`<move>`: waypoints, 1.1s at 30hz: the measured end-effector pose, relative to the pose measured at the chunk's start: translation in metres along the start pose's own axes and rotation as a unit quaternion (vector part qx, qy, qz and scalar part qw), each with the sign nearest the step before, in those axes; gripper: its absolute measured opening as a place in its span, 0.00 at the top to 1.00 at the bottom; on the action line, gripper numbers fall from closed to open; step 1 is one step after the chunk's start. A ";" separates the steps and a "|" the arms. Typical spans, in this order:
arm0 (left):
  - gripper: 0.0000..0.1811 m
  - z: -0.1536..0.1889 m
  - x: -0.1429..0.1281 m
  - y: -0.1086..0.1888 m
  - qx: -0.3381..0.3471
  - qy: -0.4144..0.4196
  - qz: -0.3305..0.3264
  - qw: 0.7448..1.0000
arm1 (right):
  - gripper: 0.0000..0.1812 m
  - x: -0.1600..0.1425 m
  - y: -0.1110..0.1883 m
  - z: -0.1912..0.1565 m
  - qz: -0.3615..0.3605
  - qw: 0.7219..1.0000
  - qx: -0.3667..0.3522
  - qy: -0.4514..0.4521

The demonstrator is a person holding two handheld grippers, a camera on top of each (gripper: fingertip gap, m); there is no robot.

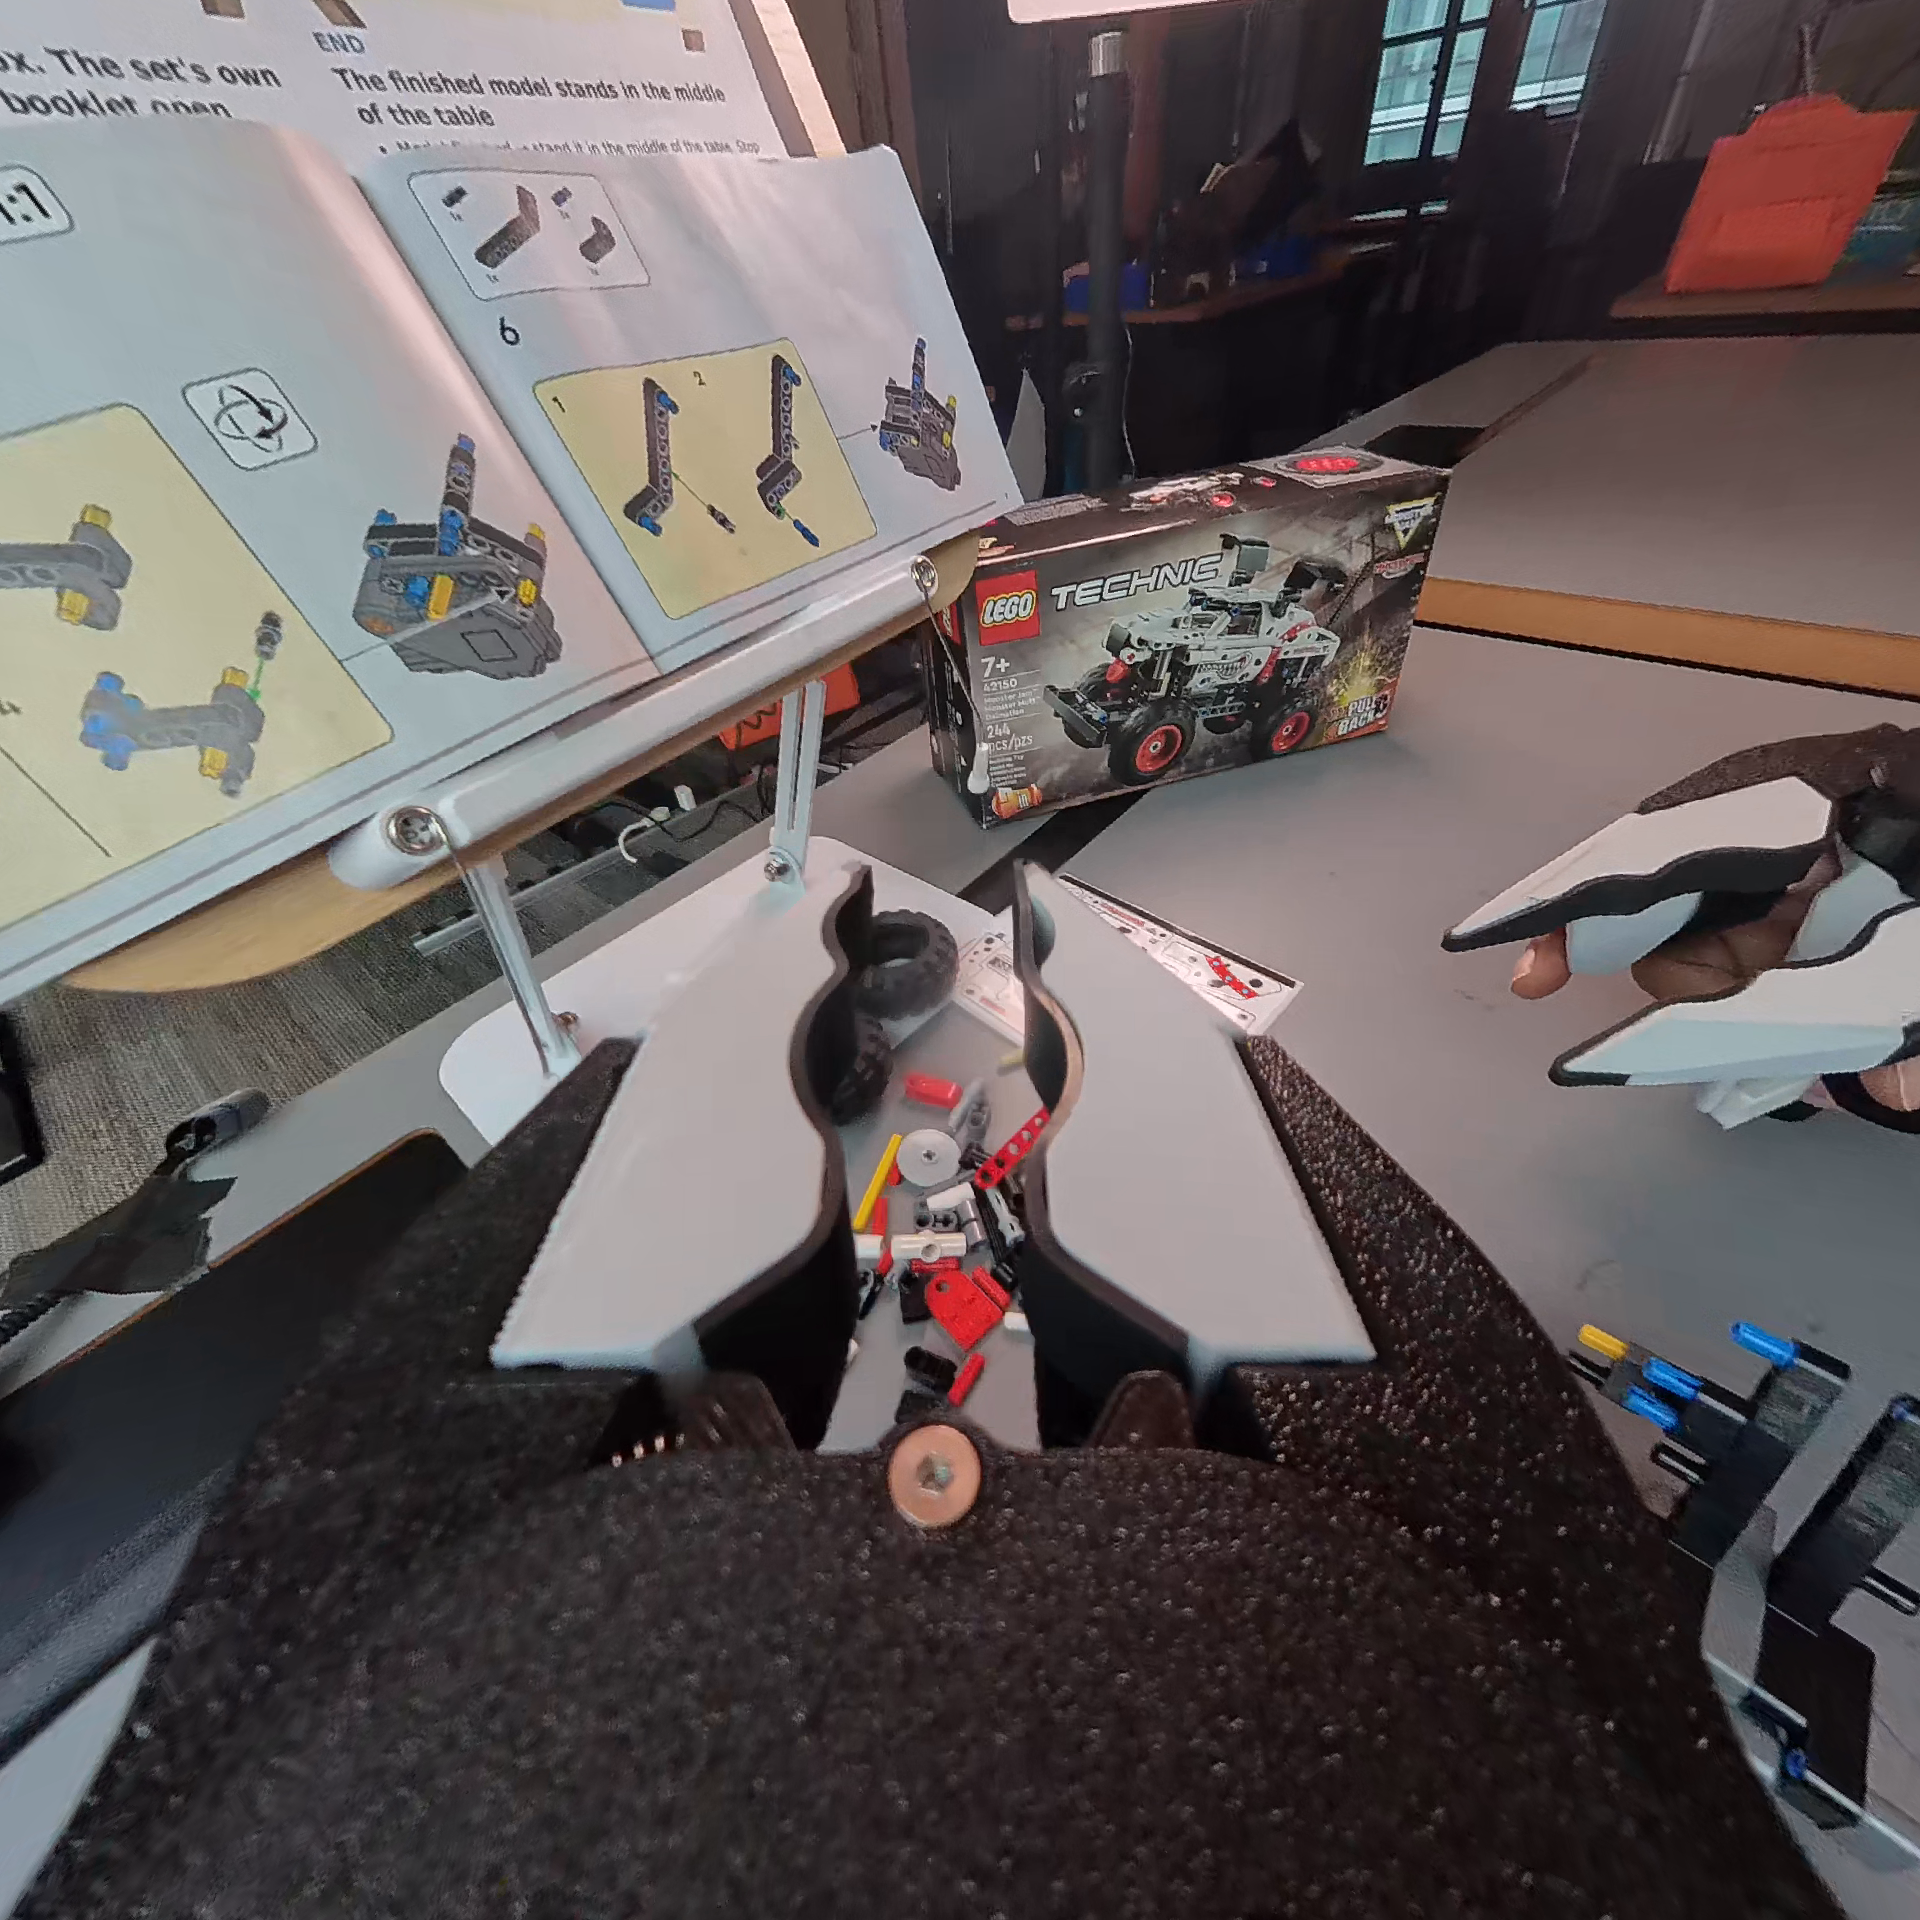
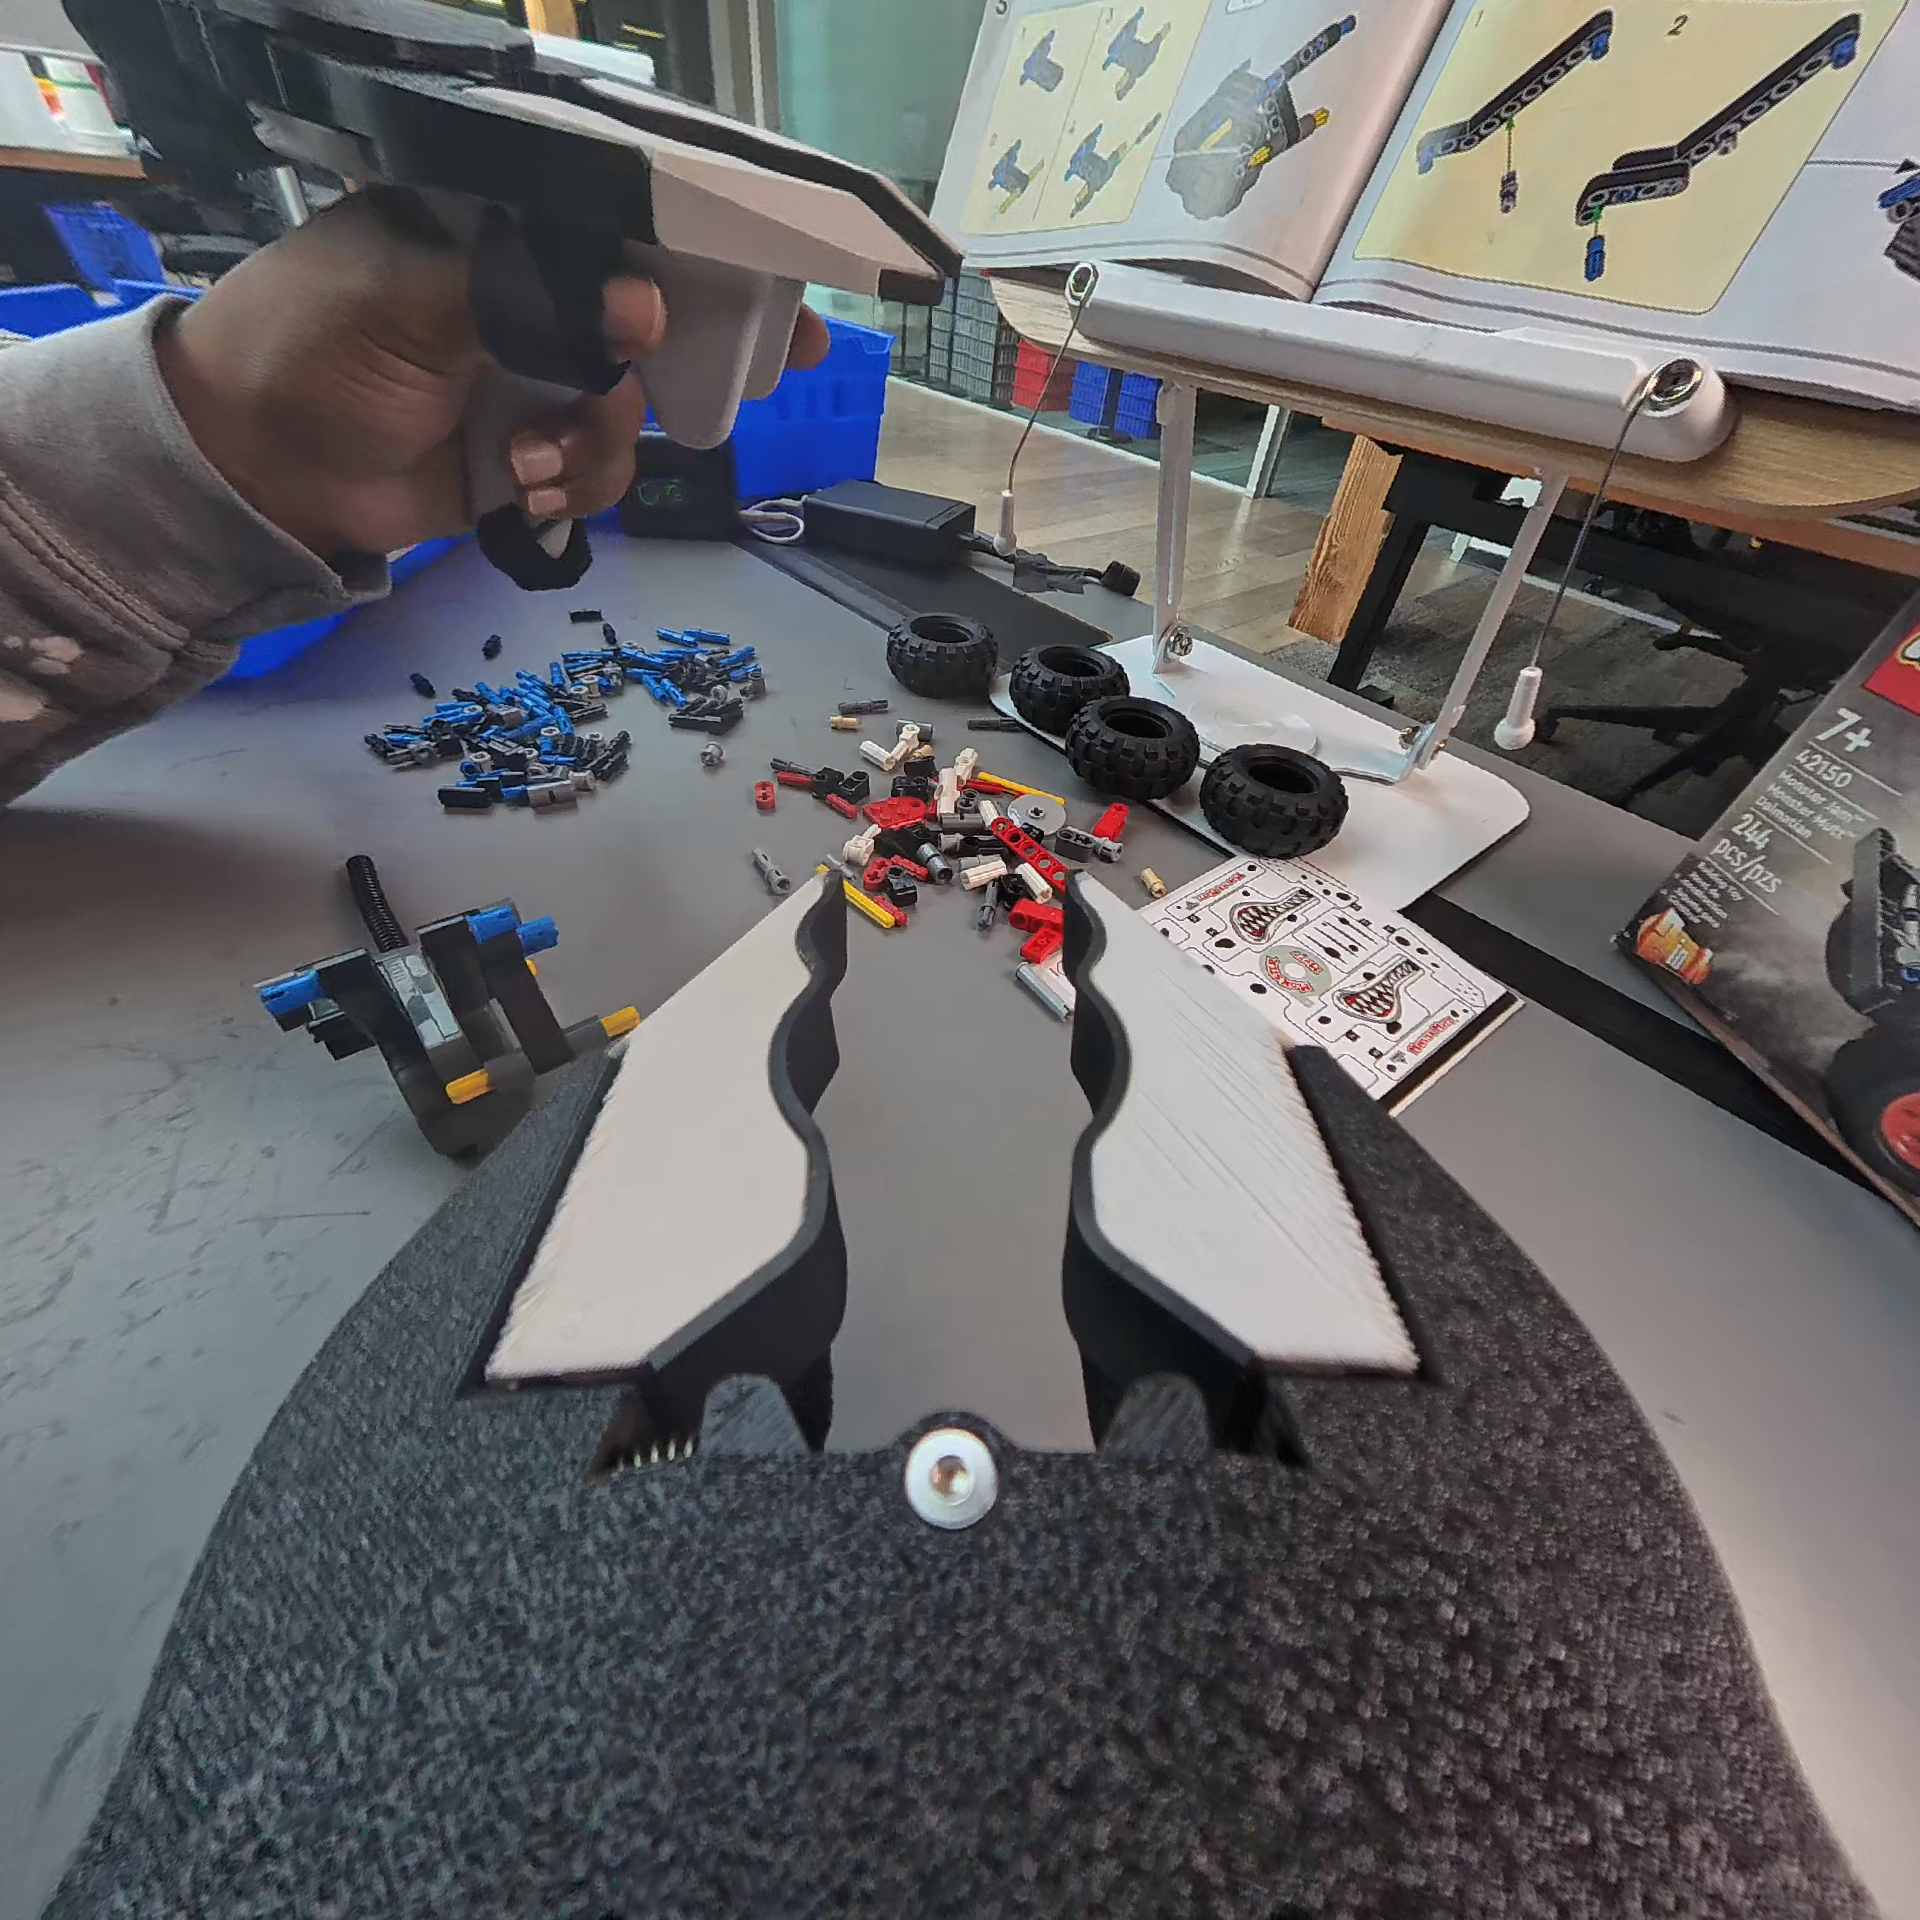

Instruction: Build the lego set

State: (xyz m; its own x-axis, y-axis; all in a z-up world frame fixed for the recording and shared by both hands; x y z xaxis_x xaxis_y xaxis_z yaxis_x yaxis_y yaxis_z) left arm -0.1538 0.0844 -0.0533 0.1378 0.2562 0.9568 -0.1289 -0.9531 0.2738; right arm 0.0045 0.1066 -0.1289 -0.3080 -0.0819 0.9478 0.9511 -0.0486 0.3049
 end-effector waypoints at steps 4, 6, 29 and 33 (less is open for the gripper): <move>0.84 0.020 -0.020 0.010 -0.040 0.035 -0.026 0.998 | 0.77 -0.006 0.006 -0.017 -0.017 0.998 0.059 0.028; 0.83 0.034 -0.031 0.016 -0.061 0.043 -0.042 0.996 | 0.78 -0.011 0.006 -0.029 -0.035 0.994 0.089 0.056; 0.61 0.144 -0.121 0.070 -0.200 0.025 -0.193 0.960 | 0.70 -0.039 -0.005 -0.094 -0.136 0.956 0.205 0.161; 0.67 0.151 -0.137 0.064 -0.194 -0.013 -0.229 0.954 | 0.70 -0.038 -0.010 -0.094 -0.142 0.955 0.210 0.153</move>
State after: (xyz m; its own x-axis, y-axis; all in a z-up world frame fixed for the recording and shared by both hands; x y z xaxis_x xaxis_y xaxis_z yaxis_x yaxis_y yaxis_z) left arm -0.0329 -0.0363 -0.1821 0.2898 0.6225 0.7270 -0.4026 -0.6098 0.6827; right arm 0.0043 0.0165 -0.1763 -0.4847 -0.4158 0.7695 0.7333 0.2865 0.6166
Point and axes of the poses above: each gripper's, where its closed fingertips meet, y back along the fingers, x out of its top, z = x × y across the jaws, the point moved 2 cm from there along y, back along the fingers, and after that the axes turned 8 degrees about -z, right-handed, at the moved point
